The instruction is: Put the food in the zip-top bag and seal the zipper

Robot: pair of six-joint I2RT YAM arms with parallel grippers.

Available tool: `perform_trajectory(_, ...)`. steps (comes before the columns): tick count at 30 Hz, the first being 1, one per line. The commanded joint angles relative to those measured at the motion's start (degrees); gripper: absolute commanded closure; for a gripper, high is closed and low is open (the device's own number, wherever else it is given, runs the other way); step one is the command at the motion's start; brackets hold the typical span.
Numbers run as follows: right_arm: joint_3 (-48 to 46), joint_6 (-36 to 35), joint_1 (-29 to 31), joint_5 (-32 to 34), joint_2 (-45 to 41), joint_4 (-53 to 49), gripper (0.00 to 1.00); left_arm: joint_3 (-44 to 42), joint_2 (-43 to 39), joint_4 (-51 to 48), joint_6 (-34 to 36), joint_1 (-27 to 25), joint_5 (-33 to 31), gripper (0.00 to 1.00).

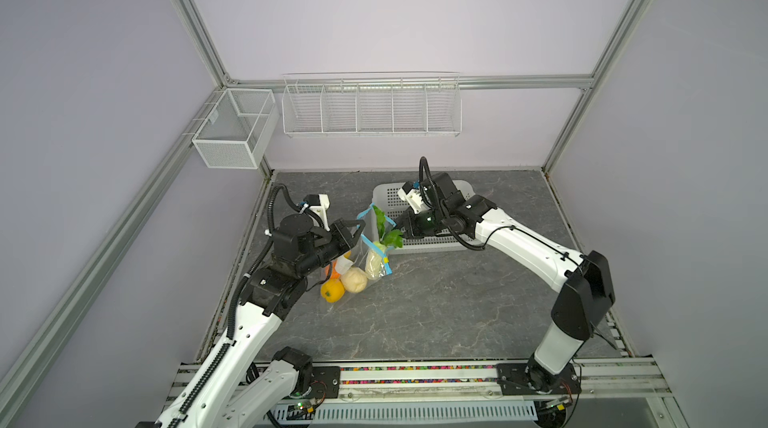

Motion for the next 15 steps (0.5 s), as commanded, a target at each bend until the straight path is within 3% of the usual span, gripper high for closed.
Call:
perform_trajectory(1,3.37,0.12,1.07,-0.43,-2.13,-2.39,0.93,3.72,-1.00,-3.06,2.41,0.18,-2.36,1.00)
perform_trajectory(10,8.10,1.11,5.69,1.77,-2.22,-2.39,0.93,2.63,-1.37,-3.78,2.63,0.18,-5.28,1.00)
perform_trajectory(15,10.90,1.33,7.23,1.57,0.23,-2.37,0.93,3.00,2.04,0.05,1.44,0.18,-2.92,1.00)
